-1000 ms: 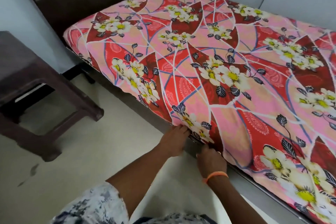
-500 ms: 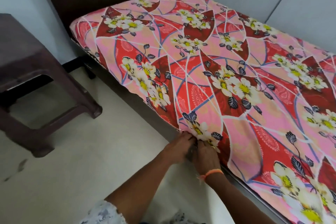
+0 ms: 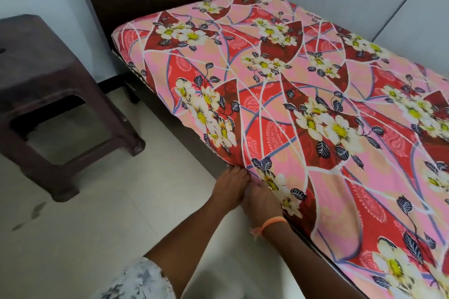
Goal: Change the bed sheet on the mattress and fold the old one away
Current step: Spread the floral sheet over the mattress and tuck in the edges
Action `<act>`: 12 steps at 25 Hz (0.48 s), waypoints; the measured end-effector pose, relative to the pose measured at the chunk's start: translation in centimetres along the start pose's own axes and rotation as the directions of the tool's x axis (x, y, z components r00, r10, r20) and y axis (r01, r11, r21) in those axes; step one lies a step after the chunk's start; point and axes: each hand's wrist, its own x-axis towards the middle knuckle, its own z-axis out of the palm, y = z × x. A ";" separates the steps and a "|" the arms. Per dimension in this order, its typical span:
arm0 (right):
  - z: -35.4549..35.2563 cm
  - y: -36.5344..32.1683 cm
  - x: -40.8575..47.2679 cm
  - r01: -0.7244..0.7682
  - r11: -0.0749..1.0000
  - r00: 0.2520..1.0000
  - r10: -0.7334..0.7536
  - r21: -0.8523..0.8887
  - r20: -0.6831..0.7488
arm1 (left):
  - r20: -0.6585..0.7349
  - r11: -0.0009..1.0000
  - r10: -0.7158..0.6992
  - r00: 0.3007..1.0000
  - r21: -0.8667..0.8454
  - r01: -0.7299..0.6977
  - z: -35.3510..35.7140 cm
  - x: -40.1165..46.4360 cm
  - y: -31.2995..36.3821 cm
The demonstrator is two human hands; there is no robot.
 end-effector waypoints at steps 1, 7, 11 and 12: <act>0.4 0.0 0.8 -0.018 0.998 0.999 0.016 0.054 0.037 | 0.004 1.000 0.024 1.000 0.003 -0.024 0.0 0.4 -0.5; 2.1 0.0 2.8 -0.130 0.973 0.991 0.120 0.190 0.061 | 0.120 0.999 0.034 0.992 0.037 -0.038 -1.0 2.0 -0.9; 1.6 0.1 3.4 -0.148 0.969 0.971 0.105 0.197 0.216 | 0.047 0.936 -0.020 0.999 -0.351 0.036 -0.5 -1.3 -2.0; 1.8 -0.4 3.5 -0.151 0.975 0.962 0.107 0.161 0.252 | 0.000 0.928 -0.054 0.999 -0.369 0.050 -0.4 -1.9 -2.2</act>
